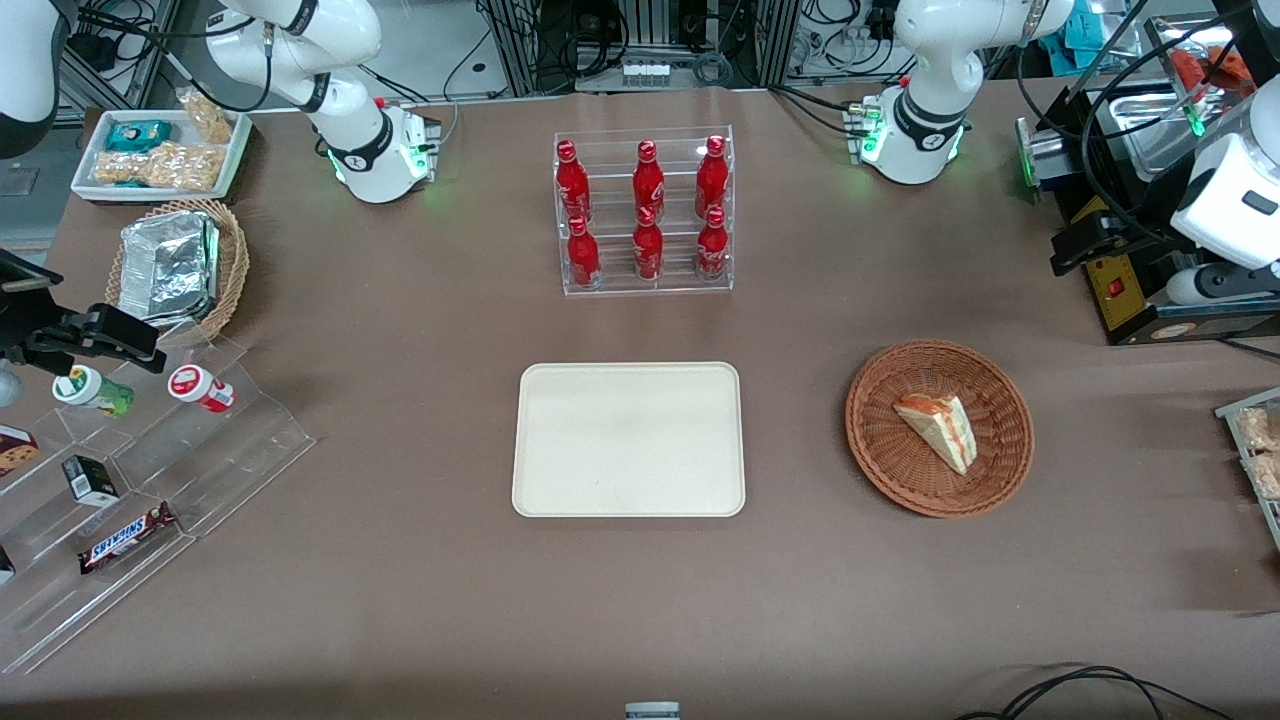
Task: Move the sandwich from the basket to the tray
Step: 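Move the left gripper over the wicker basket holding the sandwich, then lower the open left gripper onto the wrapped sandwich and close it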
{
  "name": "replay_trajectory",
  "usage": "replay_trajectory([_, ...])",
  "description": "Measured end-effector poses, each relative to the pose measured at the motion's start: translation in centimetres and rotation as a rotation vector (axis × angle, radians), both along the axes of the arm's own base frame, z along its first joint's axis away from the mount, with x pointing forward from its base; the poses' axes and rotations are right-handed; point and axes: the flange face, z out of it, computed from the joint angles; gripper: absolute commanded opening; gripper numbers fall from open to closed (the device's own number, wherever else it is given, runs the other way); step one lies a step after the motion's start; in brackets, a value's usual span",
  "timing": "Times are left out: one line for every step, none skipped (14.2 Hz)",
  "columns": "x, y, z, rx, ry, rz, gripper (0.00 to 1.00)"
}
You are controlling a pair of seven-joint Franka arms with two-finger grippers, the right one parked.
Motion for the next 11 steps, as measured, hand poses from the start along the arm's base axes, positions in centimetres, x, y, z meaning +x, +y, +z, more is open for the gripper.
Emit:
replay_trajectory([0.2, 0.0, -0.3, 0.000, 0.005, 0.000, 1.00])
replay_trajectory([0.4, 0.1, -0.8, -0.001, 0.010, 0.001, 1.00])
replay_trajectory([0.9, 0.1, -1.5, -0.002, 0.015, 0.002, 1.00])
replay_trajectory([1.5, 0.2, -2.8, -0.005, 0.022, 0.003, 1.00])
replay_trajectory([2.2, 0.3, -4.3, -0.005, 0.034, 0.018, 1.00])
replay_trajectory([2.9, 0.4, -5.8, -0.002, 0.044, 0.063, 1.00])
replay_trajectory([3.7, 0.5, -7.4, 0.005, 0.050, 0.131, 1.00])
replay_trajectory([4.4, 0.6, -9.0, 0.013, 0.059, 0.204, 1.00])
replay_trajectory([5.0, 0.6, -10.8, 0.020, 0.072, 0.257, 1.00])
replay_trajectory([5.5, 0.6, -12.7, 0.023, 0.080, 0.291, 1.00])
replay_trajectory([5.9, 0.6, -14.5, 0.024, 0.076, 0.319, 1.00])
